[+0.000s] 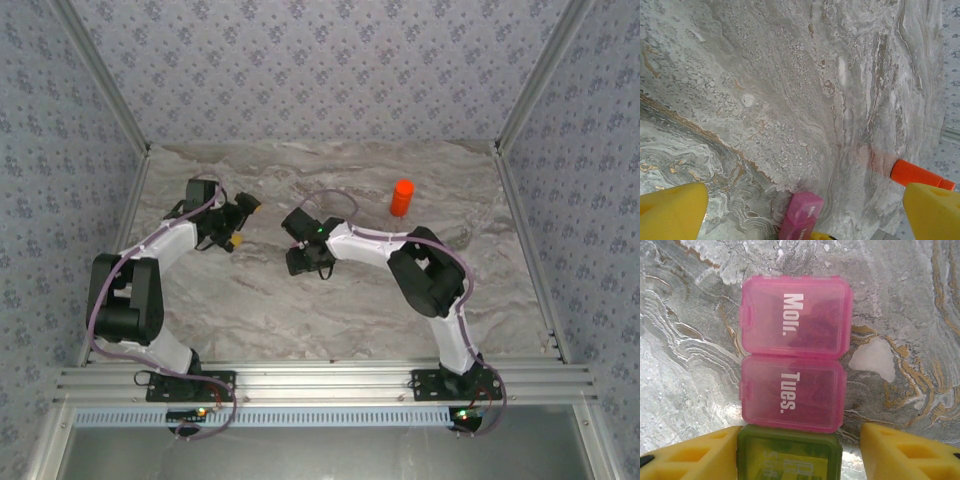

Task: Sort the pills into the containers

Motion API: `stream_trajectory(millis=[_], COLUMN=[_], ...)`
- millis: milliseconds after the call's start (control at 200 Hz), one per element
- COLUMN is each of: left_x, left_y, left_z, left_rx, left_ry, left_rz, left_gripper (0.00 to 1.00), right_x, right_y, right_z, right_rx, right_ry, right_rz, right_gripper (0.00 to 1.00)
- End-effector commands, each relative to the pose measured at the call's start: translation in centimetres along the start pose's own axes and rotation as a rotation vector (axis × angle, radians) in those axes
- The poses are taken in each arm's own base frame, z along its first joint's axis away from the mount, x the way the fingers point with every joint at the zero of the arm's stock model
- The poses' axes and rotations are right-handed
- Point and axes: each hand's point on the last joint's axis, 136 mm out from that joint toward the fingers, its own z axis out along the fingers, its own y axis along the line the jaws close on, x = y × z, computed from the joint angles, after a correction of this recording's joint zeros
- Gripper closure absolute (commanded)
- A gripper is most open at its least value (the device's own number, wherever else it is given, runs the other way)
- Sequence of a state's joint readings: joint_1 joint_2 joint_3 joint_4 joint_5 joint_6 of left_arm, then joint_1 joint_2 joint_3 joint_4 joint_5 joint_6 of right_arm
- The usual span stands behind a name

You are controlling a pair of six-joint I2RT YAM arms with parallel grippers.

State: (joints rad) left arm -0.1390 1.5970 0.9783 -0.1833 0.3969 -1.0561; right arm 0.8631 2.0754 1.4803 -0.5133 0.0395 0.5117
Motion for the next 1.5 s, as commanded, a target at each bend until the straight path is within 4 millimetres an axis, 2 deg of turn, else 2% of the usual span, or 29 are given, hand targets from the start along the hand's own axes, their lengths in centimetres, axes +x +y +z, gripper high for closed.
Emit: stream_trajectory(millis=[0, 160, 400, 545, 670, 789, 979, 1059, 1074, 1104, 1249, 1494], left_x=[-0.2, -0.2, -0.1, 0.5, 2.1, 4.8, 9.4, 10.7, 10.9, 11.2, 11.9, 13.2], left_y=[-0.9, -0.8, -1.0, -1.6, -3.0, -4.8, -7.9, -8.9, -9.1, -9.3, -10.2, -10.9], left_z=[-0.6, -0.5, -0.6, -1.1, -1.4, -1.4, -1.4, -1.3, -1.3, -1.3, -1.0, -0.1], left_rx=[0.033, 0.033, 0.041, 0.069, 0.130, 0.192, 0.253, 0.271, 0.276, 0.283, 0.299, 0.298], left_ry=[-0.005, -0.003, 0.000, 0.017, 0.061, 0.120, 0.184, 0.195, 0.196, 0.198, 0.206, 0.235], left_rz=[0.009, -0.002, -0.009, -0.022, -0.049, -0.061, -0.027, -0.015, -0.013, -0.011, -0.006, -0.007], left_gripper=[0.00, 0.00, 0.00, 0.00, 0.00, 0.01, 0.02, 0.04, 0.04, 0.05, 0.09, 0.10], right_x=[0.8, 1.1, 0.9, 0.2, -0.7, -1.2, -0.3, -0.9, 0.1, 0.3, 0.4, 0.1], right_y=[0.2, 0.4, 0.7, 0.5, 0.1, 0.1, -0.4, -0.9, -1.4, -1.6, -1.9, -1.6], right_z=[0.5, 0.5, 0.1, -1.1, -2.9, -5.0, -7.7, -8.8, -8.2, -8.3, -8.9, -9.1], right_rx=[0.035, 0.048, 0.036, 0.030, -0.016, -0.102, -0.213, -0.228, -0.220, -0.218, -0.229, -0.248], right_ry=[0.030, 0.032, 0.015, -0.021, -0.082, -0.134, -0.163, -0.191, -0.167, -0.165, -0.174, -0.186], right_rz=[-0.038, -0.059, -0.080, -0.101, -0.109, -0.133, -0.178, -0.171, -0.169, -0.168, -0.162, -0.147], right_gripper=[0.41, 0.46, 0.68, 0.71, 0.75, 0.75, 0.74, 0.74, 0.74, 0.74, 0.74, 0.74])
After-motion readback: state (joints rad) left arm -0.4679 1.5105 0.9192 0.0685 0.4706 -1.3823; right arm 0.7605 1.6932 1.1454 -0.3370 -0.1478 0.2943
